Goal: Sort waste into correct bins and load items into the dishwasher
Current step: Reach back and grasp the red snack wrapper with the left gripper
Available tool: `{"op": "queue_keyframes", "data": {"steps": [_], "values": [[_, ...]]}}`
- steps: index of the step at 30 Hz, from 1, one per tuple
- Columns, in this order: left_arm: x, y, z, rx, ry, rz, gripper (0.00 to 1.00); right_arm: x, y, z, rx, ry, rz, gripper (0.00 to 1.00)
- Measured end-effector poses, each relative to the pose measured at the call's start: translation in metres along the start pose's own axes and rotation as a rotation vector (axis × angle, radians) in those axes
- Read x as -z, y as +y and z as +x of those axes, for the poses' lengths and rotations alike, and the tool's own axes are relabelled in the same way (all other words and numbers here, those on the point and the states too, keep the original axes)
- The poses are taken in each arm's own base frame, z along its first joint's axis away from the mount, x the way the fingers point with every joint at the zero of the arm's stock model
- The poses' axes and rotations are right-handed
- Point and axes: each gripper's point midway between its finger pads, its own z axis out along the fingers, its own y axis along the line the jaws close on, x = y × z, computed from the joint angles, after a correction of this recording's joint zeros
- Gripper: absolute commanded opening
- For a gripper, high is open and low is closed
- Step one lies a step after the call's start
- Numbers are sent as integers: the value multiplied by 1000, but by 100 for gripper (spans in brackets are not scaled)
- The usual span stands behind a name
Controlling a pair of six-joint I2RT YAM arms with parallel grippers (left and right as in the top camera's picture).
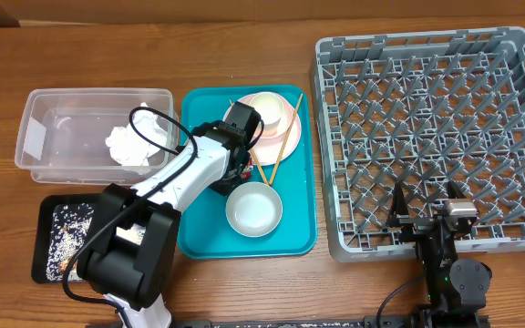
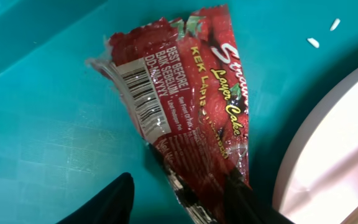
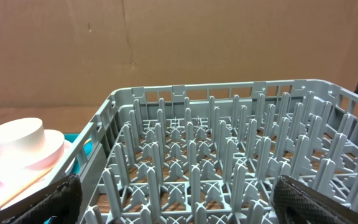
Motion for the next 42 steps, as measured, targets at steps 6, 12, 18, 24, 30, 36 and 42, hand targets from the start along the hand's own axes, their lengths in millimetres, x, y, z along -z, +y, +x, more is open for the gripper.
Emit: {"op": "queue_keyframes", "data": {"steps": [6, 12, 18, 24, 30, 36, 42], "values": [[0, 0, 0, 1, -1, 1, 44, 0, 0, 0, 0, 0, 0, 100], [-2, 1, 0, -2, -3, -5, 43, 0, 0, 0, 0, 0, 0, 100], [-6, 0, 1, -2, -3, -8, 44, 0, 0, 0, 0, 0, 0, 100], [-8, -1, 3, -9, -3, -9, 43, 0, 0, 0, 0, 0, 0, 100], [-8, 0, 6, -16, -2, -11, 33, 0, 0, 0, 0, 0, 0, 100], [-9, 0, 5, -20, -5, -13, 18, 0, 0, 0, 0, 0, 0, 100], [-8, 7, 5, -30, -4, -40, 13, 0, 0, 0, 0, 0, 0, 100]]}}
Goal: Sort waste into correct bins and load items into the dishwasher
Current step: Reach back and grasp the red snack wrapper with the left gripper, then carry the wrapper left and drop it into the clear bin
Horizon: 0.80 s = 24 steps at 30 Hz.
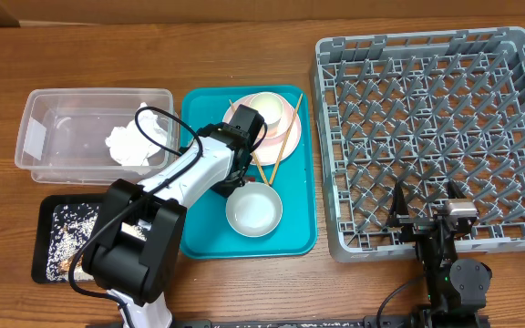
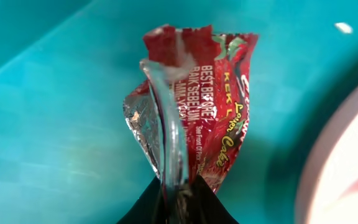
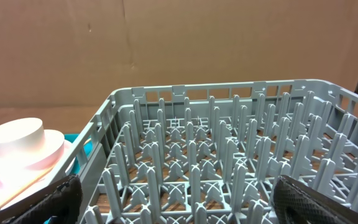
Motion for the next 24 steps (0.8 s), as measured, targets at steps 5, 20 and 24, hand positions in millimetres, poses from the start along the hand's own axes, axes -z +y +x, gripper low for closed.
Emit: {"op": "queue_keyframes", "data": {"steps": [5, 20, 24], "values": [[12, 13, -12, -69, -54, -41, 4, 0, 0, 0, 0, 0, 0, 100], [164, -7, -111, -313, -469, 221, 6, 0, 0, 0, 0, 0, 0, 100], [158, 9, -142, -268, -493, 155, 4, 0, 0, 0, 0, 0, 0, 100]]}}
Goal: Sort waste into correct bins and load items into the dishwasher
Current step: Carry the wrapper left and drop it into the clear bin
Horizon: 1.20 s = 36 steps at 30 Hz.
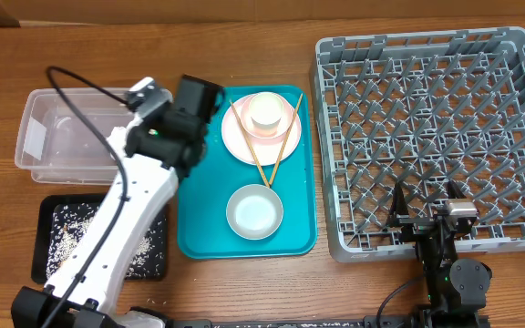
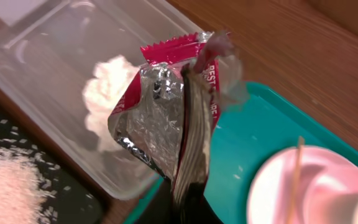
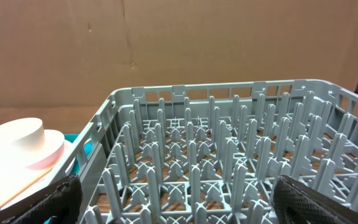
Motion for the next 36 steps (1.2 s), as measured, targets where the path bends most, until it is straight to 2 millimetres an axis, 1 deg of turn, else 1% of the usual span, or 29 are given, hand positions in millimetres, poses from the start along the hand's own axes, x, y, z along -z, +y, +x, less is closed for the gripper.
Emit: {"op": "queue_keyframes", "data": {"steps": [3, 7, 11, 14, 18, 19, 22, 25, 28, 29, 30, 32, 33, 36], "values": [[-14, 24, -17, 43, -7, -62, 4, 0, 0, 0, 0, -1, 0, 100], [-32, 56, -34, 102, 4, -136, 4, 0, 0, 0, 0, 0, 0, 100], [-46, 81, -43, 142, 28, -184, 4, 0, 0, 0, 0, 0, 1, 100], [-55, 90, -43, 156, 48, -208, 5, 0, 0, 0, 0, 0, 0, 100], [-71, 96, -36, 152, 80, -244, 6, 0, 0, 0, 0, 0, 0, 100], [-76, 96, -34, 148, 89, -252, 8, 0, 0, 0, 0, 0, 0, 100], [-94, 95, -27, 124, 114, -272, 25, 0, 0, 0, 0, 0, 0, 100], [-108, 92, -20, 91, 132, -277, 50, 0, 0, 0, 0, 0, 0, 100], [-111, 89, -21, 68, 129, -267, 63, 0, 0, 0, 0, 0, 0, 100], [-111, 88, -23, 55, 127, -262, 70, 0, 0, 0, 0, 0, 0, 100], [-111, 88, -24, 44, 127, -260, 73, 0, 0, 0, 0, 0, 0, 100], [-110, 87, -26, 11, 129, -256, 74, 0, 0, 0, 0, 0, 0, 100], [-108, 85, -29, -1, 128, -252, 73, 0, 0, 0, 0, 0, 0, 100], [-97, 81, -38, -26, 137, -236, 59, 0, 0, 0, 0, 0, 0, 100]]}}
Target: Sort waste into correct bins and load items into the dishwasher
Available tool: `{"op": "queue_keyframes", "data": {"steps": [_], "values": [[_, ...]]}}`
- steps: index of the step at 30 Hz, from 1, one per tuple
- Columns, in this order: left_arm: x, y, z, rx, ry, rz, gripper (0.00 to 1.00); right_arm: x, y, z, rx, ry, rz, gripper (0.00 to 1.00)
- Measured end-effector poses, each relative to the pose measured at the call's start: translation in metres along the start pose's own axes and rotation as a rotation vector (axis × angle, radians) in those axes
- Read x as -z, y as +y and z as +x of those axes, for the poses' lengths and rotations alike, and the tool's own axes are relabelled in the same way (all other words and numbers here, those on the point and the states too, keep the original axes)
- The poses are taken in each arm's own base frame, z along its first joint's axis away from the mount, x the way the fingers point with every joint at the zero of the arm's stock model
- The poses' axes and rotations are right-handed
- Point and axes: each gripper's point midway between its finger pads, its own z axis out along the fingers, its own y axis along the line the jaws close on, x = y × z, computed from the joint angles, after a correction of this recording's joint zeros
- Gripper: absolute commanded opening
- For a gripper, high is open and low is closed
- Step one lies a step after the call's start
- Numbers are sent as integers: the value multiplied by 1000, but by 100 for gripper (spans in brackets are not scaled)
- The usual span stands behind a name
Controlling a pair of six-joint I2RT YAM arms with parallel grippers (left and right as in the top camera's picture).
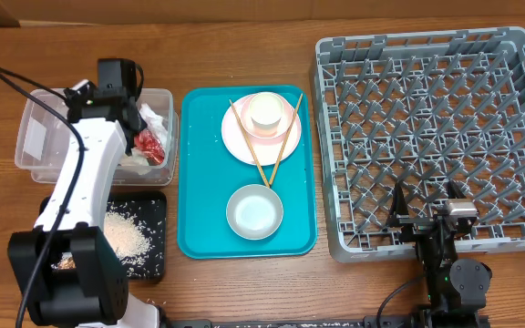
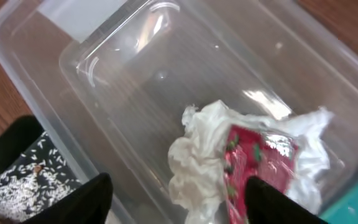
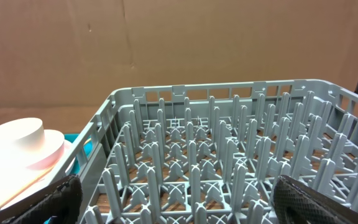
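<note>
The red snack wrapper point(image 2: 257, 163) lies on crumpled white tissue point(image 2: 197, 155) inside the clear plastic bin point(image 1: 39, 123); overhead it shows as a red patch, the wrapper point(image 1: 150, 146), at the bin's right end. My left gripper point(image 2: 176, 199) hangs open above the bin, nothing between its fingers. On the teal tray point(image 1: 199, 210) sit a pink plate point(image 1: 235, 137) with a cup point(image 1: 266, 110) and chopsticks point(image 1: 279, 144), and a white bowl point(image 1: 254, 210). My right gripper point(image 3: 179, 193) is open at the near edge of the grey dishwasher rack point(image 1: 431, 132).
A black tray point(image 1: 144, 246) holding scattered rice sits in front of the clear bin, partly under my left arm. A cardboard wall stands behind the rack in the right wrist view. Bare wooden tabletop surrounds the containers.
My left gripper held the red wrapper above the gap between tray and bin. Now it is open over the bin, further left, and the wrapper lies on the tissue inside.
The left gripper stood open around the red wrapper lying on the teal tray. Then it was shut on the wrapper, then held it raised near the clear bin. Now the wrapper lies in the bin and the gripper is open. The right arm stayed still.
</note>
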Motion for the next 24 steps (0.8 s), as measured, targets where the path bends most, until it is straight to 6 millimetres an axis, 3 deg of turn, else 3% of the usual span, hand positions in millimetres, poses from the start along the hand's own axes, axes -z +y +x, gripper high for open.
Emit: {"op": "queue_keyframes", "data": {"steps": [3, 6, 12, 19, 24], "values": [[22, -8, -5, -25, 25, 80, 49, 0, 0, 0, 0, 0, 0, 100], [51, -27, -2, -54, 65, 237, 49, 0, 0, 0, 0, 0, 0, 100], [107, -75, 40, -173, 228, 567, 48, 0, 0, 0, 0, 0, 1, 100], [144, -123, 80, -288, 275, 730, 43, 0, 0, 0, 0, 0, 0, 100], [149, -156, 115, -333, 300, 747, 34, 0, 0, 0, 0, 0, 0, 100]]}}
